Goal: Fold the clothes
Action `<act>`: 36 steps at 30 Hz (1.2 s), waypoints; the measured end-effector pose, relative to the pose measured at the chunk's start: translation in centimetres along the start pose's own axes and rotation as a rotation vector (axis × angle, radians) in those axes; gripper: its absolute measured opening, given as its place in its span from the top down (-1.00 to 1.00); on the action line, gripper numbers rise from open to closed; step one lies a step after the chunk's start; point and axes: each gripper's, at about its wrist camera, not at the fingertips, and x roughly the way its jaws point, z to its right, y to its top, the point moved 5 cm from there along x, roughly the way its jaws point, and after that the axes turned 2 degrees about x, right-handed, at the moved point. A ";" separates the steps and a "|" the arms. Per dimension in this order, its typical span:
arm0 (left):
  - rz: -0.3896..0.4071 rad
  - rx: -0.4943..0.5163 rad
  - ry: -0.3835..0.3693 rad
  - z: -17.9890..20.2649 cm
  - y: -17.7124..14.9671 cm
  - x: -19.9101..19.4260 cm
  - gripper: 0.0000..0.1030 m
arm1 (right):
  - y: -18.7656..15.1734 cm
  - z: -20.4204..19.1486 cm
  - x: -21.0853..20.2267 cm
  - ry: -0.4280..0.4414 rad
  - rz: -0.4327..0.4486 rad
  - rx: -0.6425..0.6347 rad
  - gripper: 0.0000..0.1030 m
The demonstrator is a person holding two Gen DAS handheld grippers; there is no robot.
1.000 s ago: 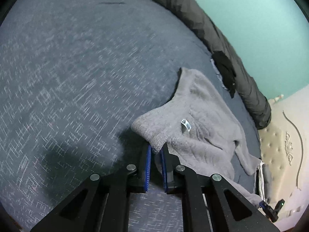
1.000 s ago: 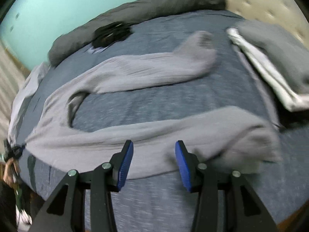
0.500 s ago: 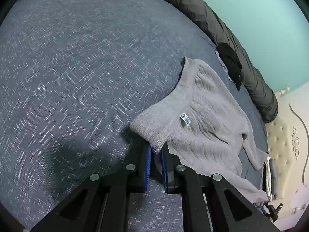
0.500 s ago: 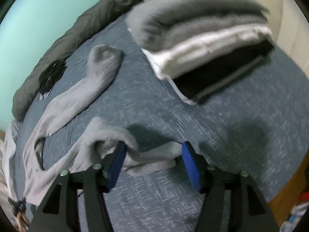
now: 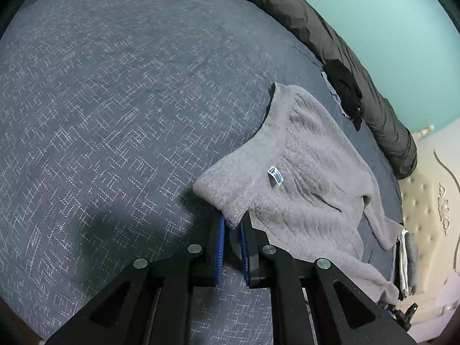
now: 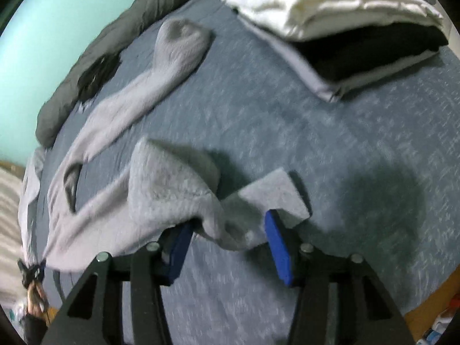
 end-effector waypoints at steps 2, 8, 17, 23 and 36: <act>-0.002 0.000 -0.001 0.0 -0.1 0.0 0.78 | -0.9 0.2 -0.4 -0.006 -0.016 -0.021 -0.01; -0.007 0.007 0.000 0.1 0.0 -0.1 0.78 | -1.4 2.2 -4.4 0.018 0.094 0.022 -0.01; -0.013 0.003 0.010 0.1 -0.2 0.2 0.78 | 1.9 4.7 -1.7 -0.054 0.074 0.160 -0.19; -0.027 0.001 0.021 -0.4 -0.4 0.7 0.78 | 1.4 3.6 0.7 -0.079 0.041 0.102 0.13; -0.018 0.000 0.032 -0.4 -0.6 0.7 0.78 | 7.2 1.7 -10.3 -0.205 0.373 -0.089 0.86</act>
